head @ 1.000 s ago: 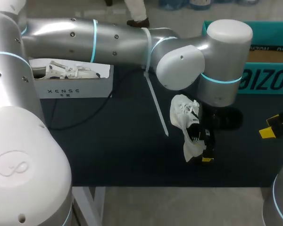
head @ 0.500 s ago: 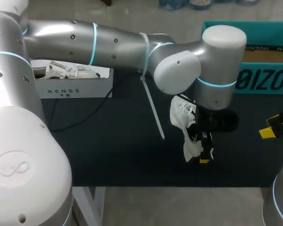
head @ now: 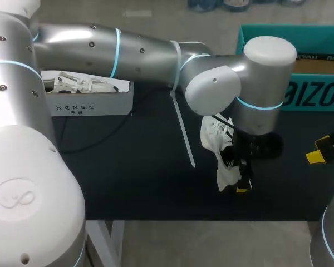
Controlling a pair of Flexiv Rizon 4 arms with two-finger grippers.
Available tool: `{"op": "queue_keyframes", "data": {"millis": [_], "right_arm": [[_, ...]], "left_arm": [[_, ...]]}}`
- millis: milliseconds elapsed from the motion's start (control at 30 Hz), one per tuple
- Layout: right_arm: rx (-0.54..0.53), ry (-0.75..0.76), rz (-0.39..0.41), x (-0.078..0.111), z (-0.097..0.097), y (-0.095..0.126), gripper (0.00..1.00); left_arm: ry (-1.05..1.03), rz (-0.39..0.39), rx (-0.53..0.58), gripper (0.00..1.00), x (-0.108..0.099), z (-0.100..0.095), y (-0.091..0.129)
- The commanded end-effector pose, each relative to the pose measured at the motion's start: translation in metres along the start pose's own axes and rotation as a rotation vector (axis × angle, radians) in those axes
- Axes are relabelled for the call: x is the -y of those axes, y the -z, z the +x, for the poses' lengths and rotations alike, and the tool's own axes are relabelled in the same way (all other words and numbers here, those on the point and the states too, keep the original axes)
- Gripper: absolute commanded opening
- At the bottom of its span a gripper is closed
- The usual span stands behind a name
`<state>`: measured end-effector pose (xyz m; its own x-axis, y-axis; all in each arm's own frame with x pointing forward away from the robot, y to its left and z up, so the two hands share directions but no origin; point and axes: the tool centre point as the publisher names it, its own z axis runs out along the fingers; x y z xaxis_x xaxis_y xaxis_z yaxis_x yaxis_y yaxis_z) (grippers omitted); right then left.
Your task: Take the shoe out of the shoebox, open the shoe tongue, remove and reinsert the insole, then place the shoe into the shoebox
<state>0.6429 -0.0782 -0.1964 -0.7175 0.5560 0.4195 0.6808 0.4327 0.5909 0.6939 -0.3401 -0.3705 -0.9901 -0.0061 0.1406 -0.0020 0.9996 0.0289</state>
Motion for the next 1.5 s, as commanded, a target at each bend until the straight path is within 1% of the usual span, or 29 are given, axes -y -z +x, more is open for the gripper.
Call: {"op": "queue_keyframes", "data": {"millis": [33,533,633,700,767,833,867,900,933,967,1000,1033,1067,1100,1133,1167,1200,1233,1267,1300,1333,1367,1400,1433,1467,1500], "right_arm": [[0.041,0.000,-0.012,0.008,0.009,0.004,1.00],[0.041,0.000,-0.012,0.008,0.009,0.004,1.00],[0.041,0.000,-0.012,0.008,0.009,0.004,1.00],[0.041,0.000,-0.012,0.008,0.009,0.004,1.00],[0.041,0.000,-0.012,0.008,0.009,0.004,1.00],[0.041,0.000,-0.012,0.008,0.009,0.004,1.00],[0.041,0.000,-0.012,0.008,0.009,0.004,1.00],[0.041,0.000,-0.012,0.008,0.009,0.004,1.00],[0.041,0.000,-0.012,0.008,0.009,0.004,1.00],[0.041,0.000,-0.012,0.008,0.009,0.004,1.00],[0.041,0.000,-0.012,0.008,0.009,0.004,1.00],[0.041,0.000,-0.012,0.008,0.009,0.004,1.00],[0.041,0.000,-0.012,0.008,0.009,0.004,1.00],[0.041,0.000,-0.012,0.008,0.009,0.004,1.00],[0.041,0.000,-0.012,0.008,0.009,0.004,1.00],[0.041,0.000,-0.012,0.008,0.009,0.004,1.00],[0.041,0.000,-0.012,0.008,0.009,0.004,1.00],[0.041,0.000,-0.012,0.008,0.009,0.004,1.00],[0.041,0.000,-0.012,0.008,0.009,0.004,1.00],[0.041,0.000,-0.012,0.008,0.009,0.004,1.00],[0.041,0.000,-0.012,0.008,0.009,0.004,1.00],[0.041,0.000,-0.012,0.008,0.009,0.004,1.00],[0.041,0.000,-0.012,0.008,0.009,0.004,1.00],[0.041,0.000,-0.012,0.008,0.009,0.004,1.00],[0.041,0.000,-0.012,0.008,0.009,0.004,1.00],[0.041,0.000,-0.012,0.008,0.009,0.004,1.00]], "left_arm": [[0.001,-0.004,0.012,0.00,0.000,0.002,0.001],[0.008,-0.002,0.000,0.00,-0.005,0.007,-0.001],[-0.004,0.003,0.003,0.00,-0.006,0.009,0.002],[-0.027,0.008,0.001,0.00,-0.006,0.012,0.009],[-0.072,0.009,-0.006,0.00,-0.007,0.015,0.022],[-0.120,0.012,-0.002,0.00,-0.010,0.019,0.040],[-0.177,0.007,-0.020,0.00,-0.012,0.020,0.054],[-0.197,0.005,-0.025,0.00,-0.014,0.020,0.061],[-0.243,0.011,-0.027,0.00,-0.020,0.021,0.077],[-0.311,0.009,-0.075,0.00,-0.024,0.020,0.089],[-0.359,0.011,-0.115,0.00,-0.027,0.020,0.096],[-0.406,0.031,-0.106,0.00,-0.033,0.020,0.109],[-0.421,0.031,-0.099,0.00,-0.041,0.021,0.122],[-0.454,-0.012,-0.131,0.00,-0.048,0.020,0.133],[-0.460,-0.039,-0.124,0.00,-0.056,0.019,0.143],[-0.474,-0.050,-0.132,0.00,-0.069,0.016,0.156],[-0.501,-0.074,-0.169,0.00,-0.079,0.014,0.163],[-0.495,-0.088,-0.172,0.00,-0.085,0.012,0.168],[-0.484,-0.090,-0.167,0.00,-0.096,0.010,0.176],[-0.504,-0.080,-0.191,0.00,-0.108,0.008,0.182],[-0.459,-0.128,-0.184,0.00,-0.125,0.005,0.189],[-0.447,-0.139,-0.180,0.00,-0.135,0.005,0.194],[-0.469,-0.131,-0.179,0.00,-0.147,0.006,0.201],[-0.439,-0.150,-0.174,0.00,-0.155,0.005,0.204],[-0.413,-0.178,-0.174,0.00,-0.170,0.005,0.210],[-0.439,-0.190,-0.175,0.00,-0.180,0.005,0.216]]}}
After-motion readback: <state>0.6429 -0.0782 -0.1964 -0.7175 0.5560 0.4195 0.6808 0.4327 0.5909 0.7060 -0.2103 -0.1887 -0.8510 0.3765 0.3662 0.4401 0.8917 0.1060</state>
